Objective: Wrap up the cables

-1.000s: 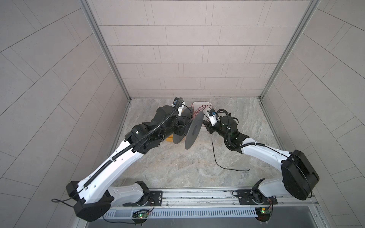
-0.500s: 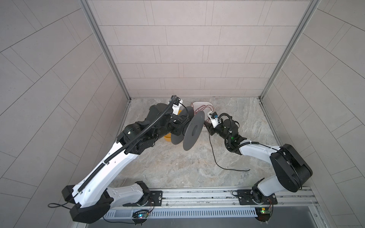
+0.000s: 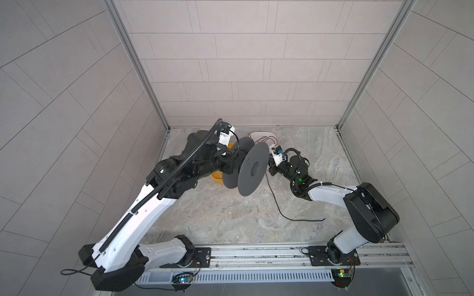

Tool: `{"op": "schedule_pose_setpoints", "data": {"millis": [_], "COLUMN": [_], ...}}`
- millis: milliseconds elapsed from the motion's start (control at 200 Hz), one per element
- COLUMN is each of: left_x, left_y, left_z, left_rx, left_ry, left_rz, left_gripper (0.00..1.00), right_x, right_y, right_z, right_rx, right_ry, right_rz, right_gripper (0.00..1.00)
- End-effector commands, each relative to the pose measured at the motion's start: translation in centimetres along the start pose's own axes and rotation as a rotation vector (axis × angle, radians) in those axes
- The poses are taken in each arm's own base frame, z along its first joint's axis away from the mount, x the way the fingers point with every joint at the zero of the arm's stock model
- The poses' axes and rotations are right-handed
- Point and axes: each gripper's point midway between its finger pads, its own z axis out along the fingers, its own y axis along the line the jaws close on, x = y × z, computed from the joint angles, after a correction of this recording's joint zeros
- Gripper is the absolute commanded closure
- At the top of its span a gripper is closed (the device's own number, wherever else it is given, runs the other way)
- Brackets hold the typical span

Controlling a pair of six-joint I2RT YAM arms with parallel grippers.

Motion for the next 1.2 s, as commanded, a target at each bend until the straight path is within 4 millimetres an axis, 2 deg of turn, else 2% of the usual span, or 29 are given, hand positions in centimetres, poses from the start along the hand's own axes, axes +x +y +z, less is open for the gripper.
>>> {"op": "schedule_pose_setpoints", "data": {"millis": [0, 125, 260, 545, 751, 821, 841, 926, 1191], "left_x": [-3.7, -4.9, -5.3, -6.4, -6.3, -6.0, -5.9, -5.7, -5.3], "left_y": [-0.7, 0.9, 1.9, 3.4, 5.1, 5.8, 6.0, 6.8, 7.5], "left_z": [-1.9, -2.4, -2.0, -1.7, -1.3, -1.0, -0.8, -0.6, -0.2], "left_rx": [0.054, 0.019, 0.018, -0.012, -0.080, -0.116, -0.127, -0.165, -0.188], "left_ry": [-0.148, -0.232, -0.275, -0.380, -0.426, -0.439, -0.438, -0.452, -0.476], "left_rz": [-0.071, -0.151, -0.231, -0.342, -0.388, -0.397, -0.399, -0.407, -0.422], "left_gripper": [1.00, 1.00, 1.00, 1.00, 1.00, 1.00, 1.00, 1.00, 1.00], "right_x": [0.0, 0.1, 0.3, 0.6, 0.8, 0.2, 1.2, 1.1, 1.2], "right_y": [0.3, 1.1, 2.2, 6.1, 8.2, 8.7, 9.0, 9.8, 12.3], "right_z": [-0.1, -0.4, -0.4, -0.3, -0.7, -0.8, -1.3, -1.7, -2.1], "right_rx": [-0.023, -0.050, -0.073, -0.167, -0.209, -0.203, -0.206, -0.226, -0.303], "right_ry": [-0.028, -0.043, -0.042, -0.028, -0.028, -0.045, -0.025, -0.040, -0.056], "right_rz": [0.032, 0.071, 0.104, 0.134, 0.159, 0.170, 0.179, 0.202, 0.227], "right_gripper": [1.00, 1.00, 1.00, 0.99, 0.99, 0.99, 0.99, 0.99, 0.95]}}
